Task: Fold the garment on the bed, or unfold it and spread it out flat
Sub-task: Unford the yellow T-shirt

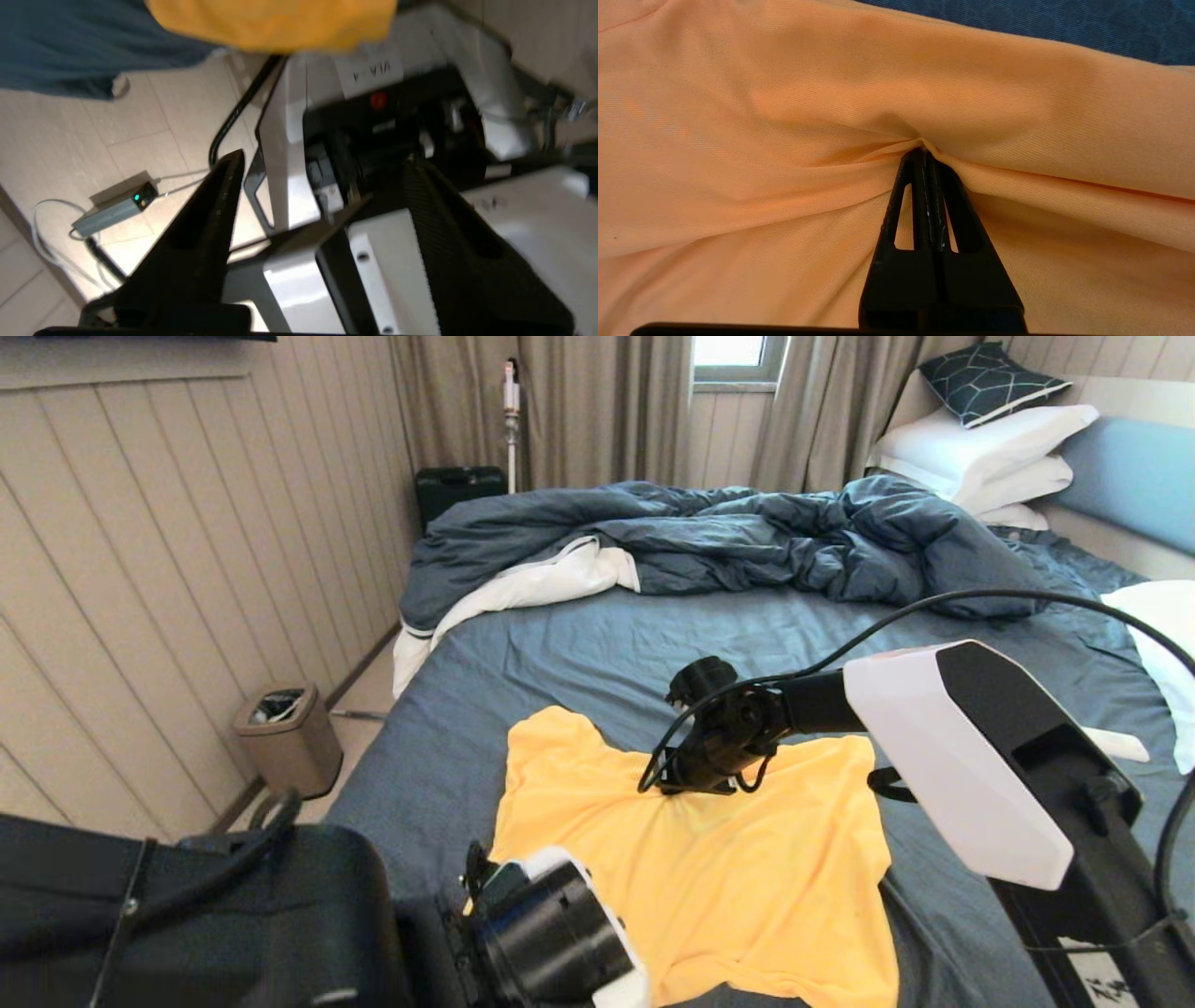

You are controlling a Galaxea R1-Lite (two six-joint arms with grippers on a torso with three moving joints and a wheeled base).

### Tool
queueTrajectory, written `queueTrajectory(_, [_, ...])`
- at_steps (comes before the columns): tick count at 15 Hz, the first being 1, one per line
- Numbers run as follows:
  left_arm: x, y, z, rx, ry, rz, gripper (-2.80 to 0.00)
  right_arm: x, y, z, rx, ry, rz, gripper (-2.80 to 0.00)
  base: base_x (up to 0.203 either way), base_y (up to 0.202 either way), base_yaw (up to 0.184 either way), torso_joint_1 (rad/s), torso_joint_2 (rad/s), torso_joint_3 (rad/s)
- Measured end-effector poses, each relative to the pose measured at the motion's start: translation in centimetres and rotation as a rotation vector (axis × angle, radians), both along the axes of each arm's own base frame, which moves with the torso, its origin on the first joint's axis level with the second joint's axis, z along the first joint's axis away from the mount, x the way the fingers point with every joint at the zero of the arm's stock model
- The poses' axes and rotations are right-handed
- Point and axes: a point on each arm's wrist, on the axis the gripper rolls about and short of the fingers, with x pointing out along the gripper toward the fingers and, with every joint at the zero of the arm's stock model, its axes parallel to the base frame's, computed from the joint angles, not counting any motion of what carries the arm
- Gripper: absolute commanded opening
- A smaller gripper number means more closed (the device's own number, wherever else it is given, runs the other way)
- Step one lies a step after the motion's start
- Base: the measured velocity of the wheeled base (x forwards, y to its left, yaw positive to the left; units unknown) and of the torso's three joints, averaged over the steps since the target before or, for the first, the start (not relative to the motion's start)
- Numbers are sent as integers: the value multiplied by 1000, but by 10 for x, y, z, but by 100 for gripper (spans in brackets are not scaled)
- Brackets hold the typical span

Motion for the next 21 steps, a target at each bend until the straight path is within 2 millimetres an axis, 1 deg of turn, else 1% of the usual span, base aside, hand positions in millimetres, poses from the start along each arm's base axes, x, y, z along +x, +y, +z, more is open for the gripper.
queueTrajectory(3, [42,15,13,-53,-58,96,0,0,-1,4,4,-6,-3,-280,0,0,0,0,0,0])
queueTrajectory(5, [81,32,21,-95,-119,179,0,-2,-3,13,9,-20,-7,-280,0,0,0,0,0,0])
queueTrajectory(6, [100,39,22,-109,-148,209,-280,-3,-4,18,12,-29,-7,-280,0,0,0,0,0,0])
queueTrajectory(8, [129,45,19,-126,-183,243,-280,-7,-5,31,21,-49,-6,-280,0,0,0,0,0,0])
queueTrajectory(12, [171,45,0,-181,-244,304,-280,-20,-9,63,41,-97,-4,-280,0,0,0,0,0,0])
queueTrajectory(17, [207,37,-22,-204,-268,334,-280,-33,-14,92,61,-145,-4,-280,0,0,0,0,0,0])
queueTrajectory(19, [216,38,-29,-224,-245,335,-280,-40,-17,98,60,-144,-5,-280,0,0,0,0,0,0])
queueTrajectory(21, [219,40,-33,-239,-217,331,-280,-53,-25,96,44,-110,-11,-280,0,0,0,0,0,0])
